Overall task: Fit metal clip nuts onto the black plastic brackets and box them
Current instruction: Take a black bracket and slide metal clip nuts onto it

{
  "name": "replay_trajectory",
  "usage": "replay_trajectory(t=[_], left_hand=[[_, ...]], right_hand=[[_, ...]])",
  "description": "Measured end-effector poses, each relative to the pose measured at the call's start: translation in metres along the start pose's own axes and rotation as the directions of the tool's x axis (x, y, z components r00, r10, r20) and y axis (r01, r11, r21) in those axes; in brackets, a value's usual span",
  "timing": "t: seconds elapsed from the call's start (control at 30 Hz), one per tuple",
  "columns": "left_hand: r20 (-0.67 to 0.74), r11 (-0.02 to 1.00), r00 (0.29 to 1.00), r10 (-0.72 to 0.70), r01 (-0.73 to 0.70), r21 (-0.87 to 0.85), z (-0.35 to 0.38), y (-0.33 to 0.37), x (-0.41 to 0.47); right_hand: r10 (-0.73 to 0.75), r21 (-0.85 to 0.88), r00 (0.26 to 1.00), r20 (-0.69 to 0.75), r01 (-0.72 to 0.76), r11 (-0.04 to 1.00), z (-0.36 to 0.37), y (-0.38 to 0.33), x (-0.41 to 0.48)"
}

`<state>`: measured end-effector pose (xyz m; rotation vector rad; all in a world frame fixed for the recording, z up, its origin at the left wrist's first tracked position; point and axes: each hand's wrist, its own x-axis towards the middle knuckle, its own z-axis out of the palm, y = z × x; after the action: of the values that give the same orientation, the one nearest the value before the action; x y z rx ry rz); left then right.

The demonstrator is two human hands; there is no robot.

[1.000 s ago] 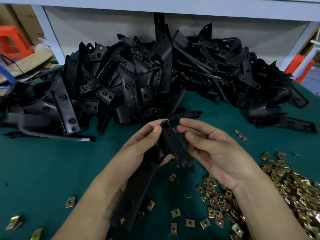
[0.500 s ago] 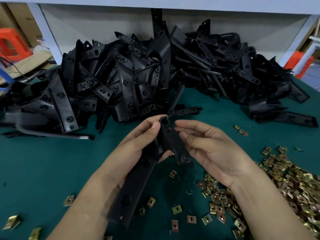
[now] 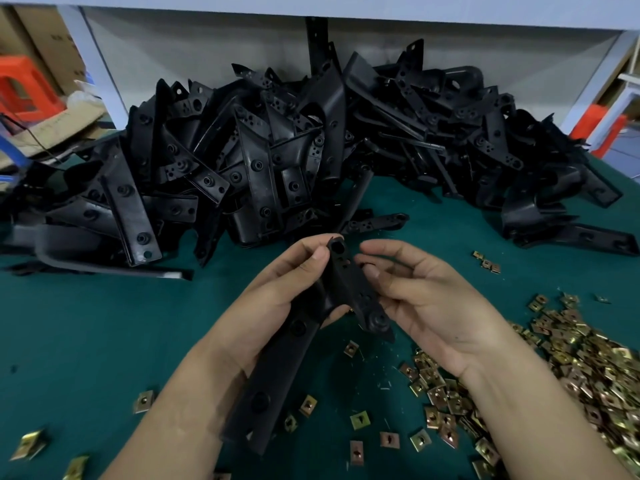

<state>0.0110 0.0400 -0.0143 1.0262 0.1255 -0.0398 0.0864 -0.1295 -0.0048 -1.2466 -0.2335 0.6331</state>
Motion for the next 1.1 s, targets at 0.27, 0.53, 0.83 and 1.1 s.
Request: replay_trajectory(t=[0.27,0.53,0.83,1.1], left_hand=[[-0.007,1.0,1.0,0.008,-0.008,-0.002,-0.0004,-0.0009,0.0005],[0.008,1.0,1.0,0.016,-0.016,0.008,-0.0023,-0.0014,0.0016],[0.023,1.0,0.999,0.027,-0.027,0.011,-0.0068,-0.0017,0.003],[0.003,0.999,0.999,0.036,-0.036,0.006,-0.0074,-0.0015,0.0027]], right_hand=[[-0.004,0.037,1.0,-0.025,0.005,0.999,-0.0007,0.0034,0.0022],[-0.024,0.04,1.0,-0.013,0.025,0.999,-0.0018,0.0031,0.0025],[-0.032,-0.161,0.999,-0.018,0.028,0.987,0.0,0.0023,0.0002],[-0.105,-0.25,0.993,-0.048,0.09,0.964,-0.0026,0.0064,0.0017]])
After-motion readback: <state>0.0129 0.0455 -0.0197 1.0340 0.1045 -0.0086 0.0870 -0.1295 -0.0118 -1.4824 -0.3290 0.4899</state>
